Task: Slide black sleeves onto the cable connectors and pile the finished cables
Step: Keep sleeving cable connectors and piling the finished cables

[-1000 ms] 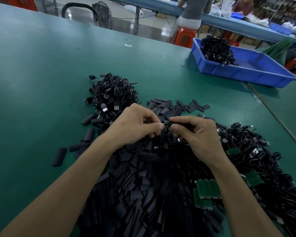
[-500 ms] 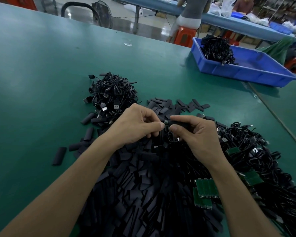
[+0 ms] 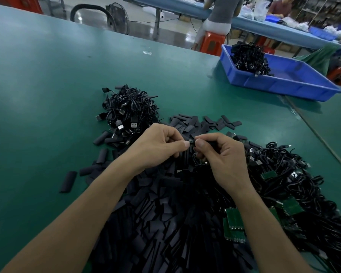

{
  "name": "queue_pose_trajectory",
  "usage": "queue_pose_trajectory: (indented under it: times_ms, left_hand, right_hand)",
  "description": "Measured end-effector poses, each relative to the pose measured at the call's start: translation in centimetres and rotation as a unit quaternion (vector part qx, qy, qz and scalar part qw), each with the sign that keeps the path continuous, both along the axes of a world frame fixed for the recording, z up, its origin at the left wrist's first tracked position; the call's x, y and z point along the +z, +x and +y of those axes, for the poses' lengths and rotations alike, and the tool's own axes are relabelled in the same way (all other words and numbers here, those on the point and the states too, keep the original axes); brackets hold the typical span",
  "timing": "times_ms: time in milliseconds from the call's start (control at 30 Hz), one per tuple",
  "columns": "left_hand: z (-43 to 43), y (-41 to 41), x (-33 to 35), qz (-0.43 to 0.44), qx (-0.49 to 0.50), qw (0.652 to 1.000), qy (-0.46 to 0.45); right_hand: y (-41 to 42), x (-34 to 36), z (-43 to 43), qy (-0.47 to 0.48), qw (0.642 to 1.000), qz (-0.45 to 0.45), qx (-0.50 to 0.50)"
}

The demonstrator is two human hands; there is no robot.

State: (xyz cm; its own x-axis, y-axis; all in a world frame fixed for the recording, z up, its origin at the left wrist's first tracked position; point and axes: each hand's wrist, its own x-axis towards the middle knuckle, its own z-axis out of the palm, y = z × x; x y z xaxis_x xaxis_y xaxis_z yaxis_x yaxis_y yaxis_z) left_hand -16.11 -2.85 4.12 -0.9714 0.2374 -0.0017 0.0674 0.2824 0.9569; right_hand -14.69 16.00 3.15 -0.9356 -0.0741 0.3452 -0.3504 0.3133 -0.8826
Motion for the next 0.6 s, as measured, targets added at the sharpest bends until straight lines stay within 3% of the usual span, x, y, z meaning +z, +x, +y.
queue_pose_trajectory:
  times_ms: [600]
  left_hand:
    - [0.0, 0.06, -0.36, -0.014, -0.033, 0.999, 0.031]
  right_hand:
    - [0.22, 0.31, -0.15, -0.01, 1.0, -0.013, 0.025]
